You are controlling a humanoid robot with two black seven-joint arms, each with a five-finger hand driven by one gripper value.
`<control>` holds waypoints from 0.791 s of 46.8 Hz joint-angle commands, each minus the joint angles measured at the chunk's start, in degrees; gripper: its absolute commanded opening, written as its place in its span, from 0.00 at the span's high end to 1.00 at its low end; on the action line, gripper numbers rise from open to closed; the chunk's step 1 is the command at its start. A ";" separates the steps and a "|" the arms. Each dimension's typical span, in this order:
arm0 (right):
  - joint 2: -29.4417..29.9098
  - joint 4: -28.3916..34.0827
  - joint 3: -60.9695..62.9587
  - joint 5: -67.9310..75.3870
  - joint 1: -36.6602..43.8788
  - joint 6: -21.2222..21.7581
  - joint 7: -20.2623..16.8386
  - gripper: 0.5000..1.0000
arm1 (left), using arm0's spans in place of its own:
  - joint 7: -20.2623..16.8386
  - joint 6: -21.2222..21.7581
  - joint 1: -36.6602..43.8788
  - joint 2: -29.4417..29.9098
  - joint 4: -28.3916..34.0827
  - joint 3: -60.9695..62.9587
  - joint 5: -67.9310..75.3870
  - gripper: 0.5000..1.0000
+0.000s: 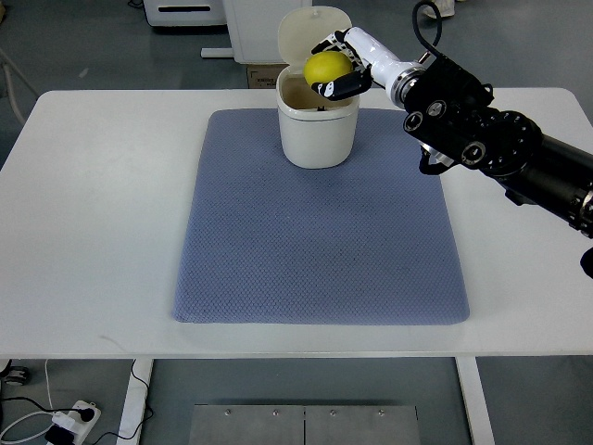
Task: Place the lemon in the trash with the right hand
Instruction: 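Open the right hand to drop the lemon into the bin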
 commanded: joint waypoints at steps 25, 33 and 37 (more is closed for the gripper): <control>0.00 0.35 0.04 1.59 -0.22 0.66 0.35 0.03 | 0.00 0.00 0.00 0.00 0.00 0.00 0.00 0.00; 0.00 1.66 0.13 1.59 -0.22 1.63 0.35 0.02 | 0.00 0.00 0.00 0.00 0.00 0.00 0.00 0.00; -0.61 2.37 0.13 1.59 -0.22 2.50 0.35 0.02 | 0.00 0.00 0.00 0.00 0.00 0.00 0.00 0.00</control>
